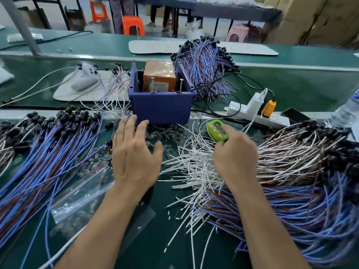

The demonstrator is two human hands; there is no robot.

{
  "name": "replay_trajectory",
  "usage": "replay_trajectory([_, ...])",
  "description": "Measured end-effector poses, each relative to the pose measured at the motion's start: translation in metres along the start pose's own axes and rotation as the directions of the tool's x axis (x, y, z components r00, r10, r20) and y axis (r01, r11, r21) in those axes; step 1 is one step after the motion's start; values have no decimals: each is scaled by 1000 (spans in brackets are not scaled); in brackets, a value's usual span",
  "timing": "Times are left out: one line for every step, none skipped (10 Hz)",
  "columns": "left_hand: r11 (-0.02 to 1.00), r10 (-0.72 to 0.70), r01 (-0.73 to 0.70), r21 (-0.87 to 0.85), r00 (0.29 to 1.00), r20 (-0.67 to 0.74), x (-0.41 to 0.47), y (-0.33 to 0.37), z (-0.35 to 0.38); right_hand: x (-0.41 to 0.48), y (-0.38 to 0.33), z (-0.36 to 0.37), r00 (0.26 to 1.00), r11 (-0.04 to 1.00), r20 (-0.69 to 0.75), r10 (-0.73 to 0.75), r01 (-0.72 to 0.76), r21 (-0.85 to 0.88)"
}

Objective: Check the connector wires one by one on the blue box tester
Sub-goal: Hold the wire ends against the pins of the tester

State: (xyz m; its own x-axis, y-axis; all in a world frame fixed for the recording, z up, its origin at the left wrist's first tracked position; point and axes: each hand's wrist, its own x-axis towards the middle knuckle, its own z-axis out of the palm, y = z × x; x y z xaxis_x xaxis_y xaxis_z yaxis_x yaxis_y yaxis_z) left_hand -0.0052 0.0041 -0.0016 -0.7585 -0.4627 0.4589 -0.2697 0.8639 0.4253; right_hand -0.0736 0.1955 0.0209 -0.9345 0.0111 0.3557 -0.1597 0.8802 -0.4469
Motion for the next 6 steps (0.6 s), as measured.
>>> replay_trajectory([995,97,-87,57,975,-198,4,2,-14,-8,-29,-7,987,974,-26,-158,160,161])
replay_trajectory([993,121,-112,47,942,-314,10,5,-29,-15,-83,-3,919,890,157,-361,289,353])
replay_trajectory([998,-60,58,-13,960,-273,22,-7,-48,-16,-136,9,810,802,346,-474,236,548])
replay_trajectory([989,-129,140,48,974,-187,27,-27,-66,-13,-165,30,706,785,469,-531,202,585])
replay_trajectory([999,-30,32,5,972,-235,10,-42,-83,-7,-183,52,586,783,544,-601,295,548])
replay_trajectory([981,113,-136,-141,981,-158,-32,-44,-100,-4,-193,70,539,787,588,-603,282,548])
